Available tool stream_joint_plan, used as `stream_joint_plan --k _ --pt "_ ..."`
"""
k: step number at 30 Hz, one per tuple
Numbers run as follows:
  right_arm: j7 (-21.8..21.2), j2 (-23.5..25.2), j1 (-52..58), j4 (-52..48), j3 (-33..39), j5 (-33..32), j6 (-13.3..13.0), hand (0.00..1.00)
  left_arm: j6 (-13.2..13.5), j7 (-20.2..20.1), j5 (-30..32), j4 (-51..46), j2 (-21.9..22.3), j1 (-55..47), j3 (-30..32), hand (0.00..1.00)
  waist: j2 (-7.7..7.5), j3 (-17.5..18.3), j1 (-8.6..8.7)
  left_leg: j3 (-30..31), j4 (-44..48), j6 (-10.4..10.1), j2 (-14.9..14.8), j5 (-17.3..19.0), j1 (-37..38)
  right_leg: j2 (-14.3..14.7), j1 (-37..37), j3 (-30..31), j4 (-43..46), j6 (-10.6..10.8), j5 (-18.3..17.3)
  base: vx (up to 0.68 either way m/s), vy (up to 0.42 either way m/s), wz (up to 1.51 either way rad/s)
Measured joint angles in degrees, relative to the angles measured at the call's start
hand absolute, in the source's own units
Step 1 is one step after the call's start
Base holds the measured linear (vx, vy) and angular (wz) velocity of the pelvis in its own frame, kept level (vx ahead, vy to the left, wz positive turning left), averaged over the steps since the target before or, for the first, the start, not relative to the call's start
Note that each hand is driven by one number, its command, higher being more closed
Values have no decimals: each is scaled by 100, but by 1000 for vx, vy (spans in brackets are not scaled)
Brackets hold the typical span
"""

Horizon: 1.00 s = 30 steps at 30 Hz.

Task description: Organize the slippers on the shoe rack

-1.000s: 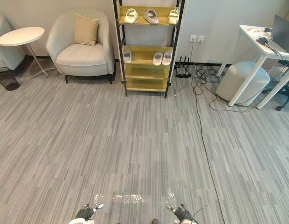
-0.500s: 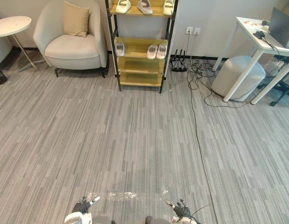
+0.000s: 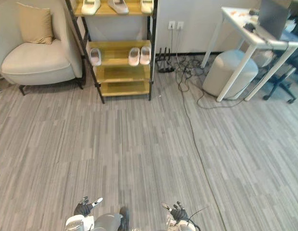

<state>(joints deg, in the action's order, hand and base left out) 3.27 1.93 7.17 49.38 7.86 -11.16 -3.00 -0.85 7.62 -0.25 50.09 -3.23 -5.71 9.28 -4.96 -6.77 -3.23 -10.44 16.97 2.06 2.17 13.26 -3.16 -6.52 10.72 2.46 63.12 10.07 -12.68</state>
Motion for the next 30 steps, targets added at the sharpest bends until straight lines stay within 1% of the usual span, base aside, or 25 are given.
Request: stream_joint_plan --k 1,2,3,5,6,7,8,9,10,11,12,14,15,16,17,18,19,22,24,25,26,27,28,29,30 --pt "-5 1 20 -55 -1 0 0 0 -3 -1 -3 3 6 12 -4 0 6 -4 0 14 -90 12 -6 44 169 -49 145 -144 93 -128 -38 536 56 12" --pt "-27 3 52 -202 -2 3 -37 0 -4 0 -8 1 45 41 -6 0 55 -26 6 61 -326 17 -63 173 574 -68 549 -465 71 -393 -163 516 15 12" --pt "-32 -1 69 -363 13 2 -56 0 -5 0 -26 2 104 65 -5 0 117 -63 35 143 -483 -49 -141 270 845 -22 894 -709 -320 -526 -247 620 -13 24" --pt "-44 -78 -21 -363 75 4 -107 0 -7 2 -81 10 230 124 4 0 240 -134 104 254 -623 -50 -303 417 1234 160 1219 -857 -1344 -632 -289 558 -51 39" --pt "-42 -203 -102 -324 96 0 -96 0 -9 -3 -103 58 356 215 -6 0 372 -184 161 366 -834 -44 -455 435 1463 407 1337 -735 -2577 -728 -79 486 -77 46" --pt "-42 -227 -111 -315 96 0 -95 0 -9 -5 -103 68 396 247 -11 0 397 -202 187 405 -890 -45 -489 435 1541 470 1342 -644 -3000 -722 65 747 -203 90" --pt "-27 -249 -124 -243 100 -2 -87 0 1 -19 -101 125 438 282 -34 0 354 -195 294 654 -1015 -61 -470 444 1697 579 1280 -150 -4387 -703 724 632 -231 84" --pt "-20 -246 -93 -170 97 -1 -74 0 0 -18 -101 124 442 282 -24 0 269 -194 327 745 -1037 -139 -425 488 1838 564 1220 17 -4857 -714 1112 816 -345 107" --pt "-13 -361 -134 -76 116 1 -30 0 -14 -18 -100 269 577 319 11 0 415 -226 377 962 -902 -364 -601 632 2061 660 1171 -16 -4496 -849 1703 680 -281 67" --pt "-2 -447 -153 -79 119 1 -3 0 -11 -23 -103 296 651 330 5 0 602 -206 350 965 -677 -453 -769 571 2005 763 1159 -138 -4280 -966 1502 796 -317 52" --pt "3 -455 -188 -108 136 5 2 0 5 -22 -97 262 679 341 -1 0 677 -211 315 944 -272 -497 -872 363 1871 819 1101 -254 -4122 -1090 1241 736 -274 28" --pt "5 -440 -194 -133 133 -2 7 0 3 -8 -97 232 693 405 97 0 709 -238 343 1035 1117 -447 -1000 -160 1303 831 730 -470 -4211 -1203 954 471 -196 38" --pt "6 -441 -184 -136 131 -3 9 0 1 -10 -97 233 694 414 97 0 716 -244 354 1055 1468 -442 -1037 -311 1162 836 603 -516 -4273 -1220 917 411 -166 53" --pt "20 -433 -107 -235 77 -10 10 0 0 -21 -98 174 683 423 98 0 733 -300 312 1060 2987 -550 -1277 -905 554 889 -20 -632 -4585 -1323 791 491 -186 39" --pt "30 -387 -55 -357 -14 -13 5 0 3 -11 -98 20 678 402 119 0 715 -370 241 807 4145 -584 -1557 -750 54 980 -585 -675 -4872 -1446 671 584 -211 31" --pt "30 -372 -57 -360 -39 -12 2 0 6 -10 -97 -19 678 386 126 0 700 -380 221 740 4302 -579 -1599 -696 -54 992 -693 -674 -4922 -1467 646 496 -145 16" --pt "39 -242 -55 -360 -154 -14 9 0 3 -10 -98 -279 656 298 114 0 598 -387 116 375 4630 -509 -1705 -469 -722 972 -1183 -686 -5187 -1535 436 440 -92 10" --pt "64 -162 -97 -352 -185 -18 18 0 12 -10 -100 -525 653 219 97 0 603 -367 25 8 4010 -445 -1653 -200 -1342 934 -1577 -669 -5463 -1493 300 322 -15 2" --pt "69 -132 -101 -345 -193 -15 50 0 44 -7 -98 -671 695 115 159 0 608 -378 -75 -323 1725 -419 -1183 -202 -1461 699 -2017 -553 -5612 -1295 114 473 125 -15" --pt "69 -130 -106 -342 -191 -15 49 0 46 -7 -97 -682 693 100 158 0 604 -372 -79 -304 1393 -412 -1097 -267 -1454 664 -2043 -542 -5637 -1272 82 458 196 -24" --pt "69 -140 -154 -313 -188 -13 44 0 56 -8 -100 -710 688 39 153 0 631 -338 -106 -200 169 -422 -861 -637 -1436 585 -2131 -443 -5709 -1148 -81 478 233 -38" --pt "71 -155 -162 -232 -192 -11 45 0 54 -5 -99 -684 671 8 162 0 692 -302 -172 -92 -218 -324 -817 -1126 -1433 581 -2286 -314 -5719 -1019 -253 503 251 -42" --pt "73 -163 -167 -207 -193 -11 49 0 55 -5 -101 -671 650 7 166 0 699 -270 -194 -103 -205 -273 -801 -1256 -1412 560 -2312 -269 -5712 -997 -295 436 210 -40" --pt "79 -116 -138 -86 -193 -4 64 0 53 -7 -97 -647 572 -2 234 0 561 -178 -231 -187 -117 -69 -672 -1357 -1367 441 -2406 -141 -5645 -954 -408 666 264 -21" --pt "80 50 -42 -128 -191 1 81 0 50 -9 -90 -608 490 1 266 0 322 -34 -244 -354 42 -9 -471 -1028 -1323 189 -2211 -19 -5109 -963 -424 549 208 -19"
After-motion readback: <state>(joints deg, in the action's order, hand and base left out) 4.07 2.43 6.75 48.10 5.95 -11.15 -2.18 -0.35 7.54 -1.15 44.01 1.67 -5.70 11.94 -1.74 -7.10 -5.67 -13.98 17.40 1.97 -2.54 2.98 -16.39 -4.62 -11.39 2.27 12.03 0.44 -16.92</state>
